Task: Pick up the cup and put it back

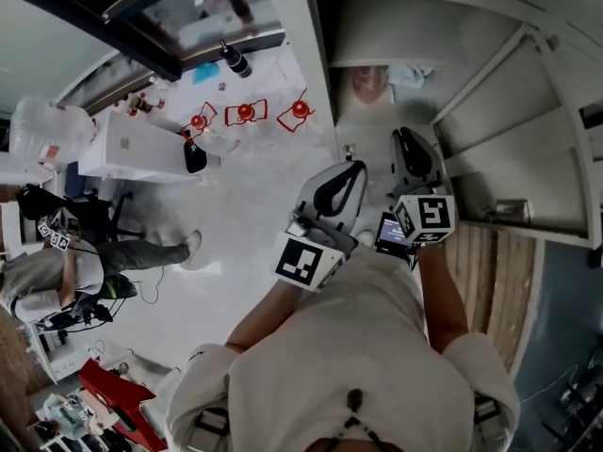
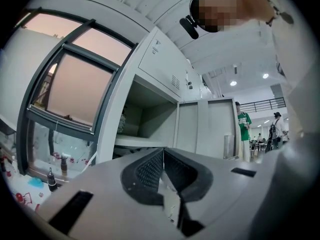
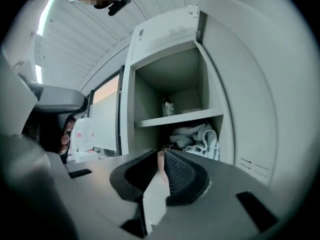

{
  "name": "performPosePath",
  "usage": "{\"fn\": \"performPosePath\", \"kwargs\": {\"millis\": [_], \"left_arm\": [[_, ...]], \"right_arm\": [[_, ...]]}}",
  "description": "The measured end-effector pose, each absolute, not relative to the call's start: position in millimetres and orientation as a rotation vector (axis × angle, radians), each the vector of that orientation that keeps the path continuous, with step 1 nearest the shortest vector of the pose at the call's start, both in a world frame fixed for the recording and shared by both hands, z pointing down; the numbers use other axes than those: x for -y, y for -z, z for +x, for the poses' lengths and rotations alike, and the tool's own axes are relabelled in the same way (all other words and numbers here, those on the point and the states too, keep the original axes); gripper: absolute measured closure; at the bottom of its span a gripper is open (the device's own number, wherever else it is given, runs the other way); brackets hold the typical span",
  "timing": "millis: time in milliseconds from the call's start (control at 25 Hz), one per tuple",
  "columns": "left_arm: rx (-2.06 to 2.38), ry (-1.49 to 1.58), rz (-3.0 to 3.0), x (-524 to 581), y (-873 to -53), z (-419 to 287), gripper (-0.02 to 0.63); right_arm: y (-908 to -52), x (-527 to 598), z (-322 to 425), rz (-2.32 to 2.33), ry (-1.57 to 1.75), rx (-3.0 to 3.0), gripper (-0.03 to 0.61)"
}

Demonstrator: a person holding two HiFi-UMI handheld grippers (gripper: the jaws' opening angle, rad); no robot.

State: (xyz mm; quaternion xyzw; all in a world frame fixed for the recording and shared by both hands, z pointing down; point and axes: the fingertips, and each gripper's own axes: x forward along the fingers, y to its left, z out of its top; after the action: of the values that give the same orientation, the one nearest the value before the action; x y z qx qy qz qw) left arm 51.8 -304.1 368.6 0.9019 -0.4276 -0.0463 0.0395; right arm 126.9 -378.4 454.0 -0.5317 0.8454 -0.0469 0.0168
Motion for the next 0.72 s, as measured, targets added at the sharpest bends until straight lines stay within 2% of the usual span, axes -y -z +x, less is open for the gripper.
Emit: {"fn": "performPosePath", "kwargs": {"millis": [200, 720], "left_arm": [[1.313, 0.152, 2.753, 286, -370, 57, 0.604], [1.3, 0.149, 2.78, 244, -361, 24, 0.604]], "right_arm": [[-433, 340, 144, -1.657, 0.082, -2.613, 0.552], [-393, 232, 124, -1.59, 0.096, -2.663, 0.554]]}}
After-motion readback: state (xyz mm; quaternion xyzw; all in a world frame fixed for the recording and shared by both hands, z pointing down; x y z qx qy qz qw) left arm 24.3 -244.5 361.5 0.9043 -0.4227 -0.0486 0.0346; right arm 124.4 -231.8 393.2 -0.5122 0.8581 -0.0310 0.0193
